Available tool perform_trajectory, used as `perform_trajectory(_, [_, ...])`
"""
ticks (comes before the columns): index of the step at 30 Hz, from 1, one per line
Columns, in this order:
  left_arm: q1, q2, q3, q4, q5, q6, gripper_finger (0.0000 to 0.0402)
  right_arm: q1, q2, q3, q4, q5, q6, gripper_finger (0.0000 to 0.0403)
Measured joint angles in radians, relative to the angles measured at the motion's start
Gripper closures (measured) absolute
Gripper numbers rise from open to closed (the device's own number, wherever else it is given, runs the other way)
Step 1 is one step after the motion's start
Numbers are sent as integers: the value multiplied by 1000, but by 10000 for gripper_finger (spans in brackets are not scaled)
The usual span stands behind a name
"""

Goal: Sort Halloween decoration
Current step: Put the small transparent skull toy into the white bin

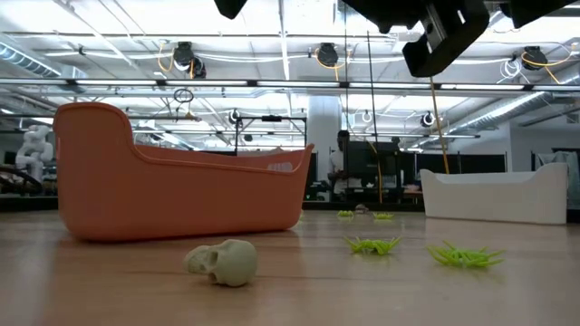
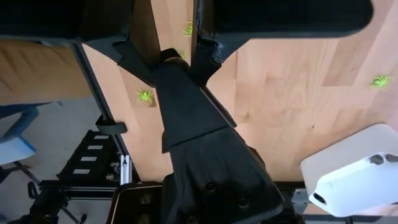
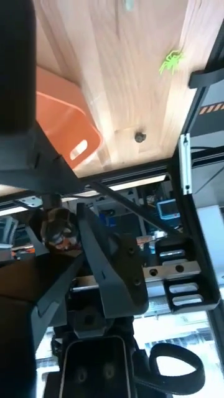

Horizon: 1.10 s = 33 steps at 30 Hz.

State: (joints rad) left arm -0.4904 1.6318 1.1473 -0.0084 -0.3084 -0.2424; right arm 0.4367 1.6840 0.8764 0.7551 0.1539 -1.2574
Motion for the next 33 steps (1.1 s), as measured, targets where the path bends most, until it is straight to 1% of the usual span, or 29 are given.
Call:
perform_trajectory(4, [0,0,0,-4,0,-15,343,-11,0,0,1,-10,5,301])
perform_trajectory(8, [0,0,0,-4,0,-19,343,-19,0,0,0,-47,16,327])
perform_trajectory(11, [-1,0,0,-4,-6,-18,343,-19,0,0,0,-50,18,338])
perform_trajectory(15, [-2,0,0,-4,-20,-17,334,-21,0,0,-2,-51,50,338])
perform_trajectory(18, [-2,0,0,-4,-27,-14,302,-21,0,0,-4,-50,86,338])
perform_trajectory(24, [-5,0,0,1,-48,-14,203,-21,0,0,-9,-51,171,341])
perform_trajectory(27, [-25,-1,0,-6,-79,-21,164,-20,0,0,-20,-49,217,342])
perform_trajectory(30, [-53,-9,0,-34,-128,-32,142,-9,0,0,-41,-34,281,343])
perform_trajectory(33, [-89,-17,0,-48,-205,-38,137,13,0,0,-70,28,345,343])
